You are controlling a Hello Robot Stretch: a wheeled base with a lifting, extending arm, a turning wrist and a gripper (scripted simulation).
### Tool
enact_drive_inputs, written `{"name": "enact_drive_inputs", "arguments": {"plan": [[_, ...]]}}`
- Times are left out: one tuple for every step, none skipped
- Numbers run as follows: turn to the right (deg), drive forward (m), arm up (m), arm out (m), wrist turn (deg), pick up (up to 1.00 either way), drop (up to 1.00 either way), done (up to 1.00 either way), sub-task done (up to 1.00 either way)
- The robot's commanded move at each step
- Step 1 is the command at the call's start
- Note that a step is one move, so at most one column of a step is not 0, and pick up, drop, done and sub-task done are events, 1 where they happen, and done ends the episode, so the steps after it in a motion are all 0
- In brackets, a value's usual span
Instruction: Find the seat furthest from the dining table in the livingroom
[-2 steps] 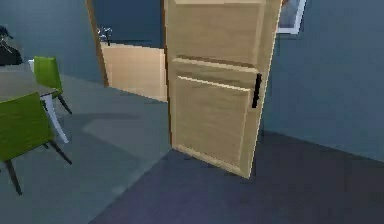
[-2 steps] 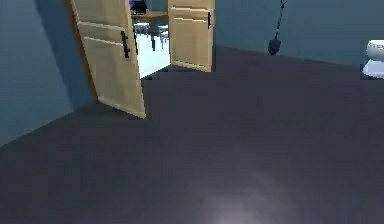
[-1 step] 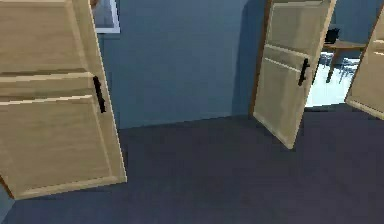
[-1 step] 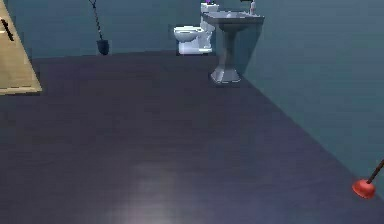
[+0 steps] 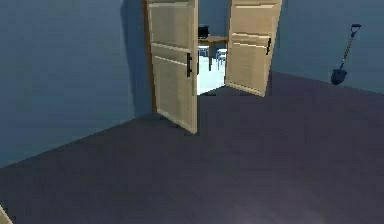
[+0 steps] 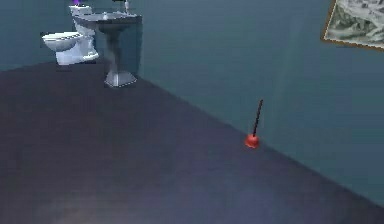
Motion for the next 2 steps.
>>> {"name": "enact_drive_inputs", "arguments": {"plan": [[0.0, 0.20, 0.00, 0.00, 0.0, 0.00, 0.00, 0.00, 0.00], [-45.0, 0.00, 0.00, 0.00, 0.0, 0.00, 0.00, 0.00, 0.00]]}}
